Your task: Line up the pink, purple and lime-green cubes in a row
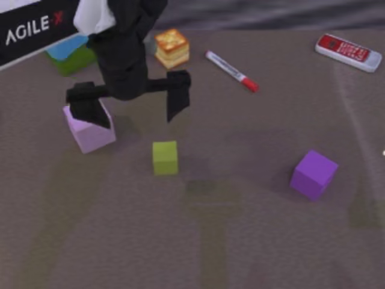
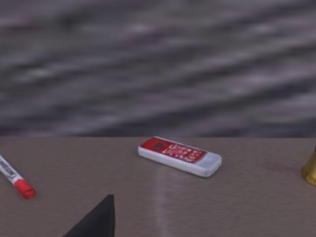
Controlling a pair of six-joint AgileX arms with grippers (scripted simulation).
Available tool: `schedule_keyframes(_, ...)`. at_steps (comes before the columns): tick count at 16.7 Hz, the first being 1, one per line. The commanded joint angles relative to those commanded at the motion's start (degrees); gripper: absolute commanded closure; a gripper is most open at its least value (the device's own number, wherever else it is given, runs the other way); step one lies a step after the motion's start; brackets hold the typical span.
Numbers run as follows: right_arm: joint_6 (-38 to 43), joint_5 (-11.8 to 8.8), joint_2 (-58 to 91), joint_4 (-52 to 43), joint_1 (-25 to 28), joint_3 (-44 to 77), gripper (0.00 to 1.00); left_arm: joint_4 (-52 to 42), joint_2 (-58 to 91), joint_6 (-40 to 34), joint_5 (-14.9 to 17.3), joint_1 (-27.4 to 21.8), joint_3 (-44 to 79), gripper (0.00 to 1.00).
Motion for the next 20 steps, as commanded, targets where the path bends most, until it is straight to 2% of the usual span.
schedule_keyframes(5, 0.0, 0.0, 0.0, 0.0, 0.0, 0.0, 0.0, -5.96, 11.71, -3.16, -0.08, -2.76, 11.13, 0.0)
schedule_keyframes(12, 0.0, 0.0, 0.0, 0.0, 0.0, 0.0, 0.0, -6.1, 12.58, -3.32, -0.07, -2.69, 11.73, 0.0)
schedule_keyframes(20, 0.0, 0.0, 0.0, 0.0, 0.0, 0.0, 0.0, 9.24, 18.01, -3.25, -0.03, -2.87, 2.1, 0.0)
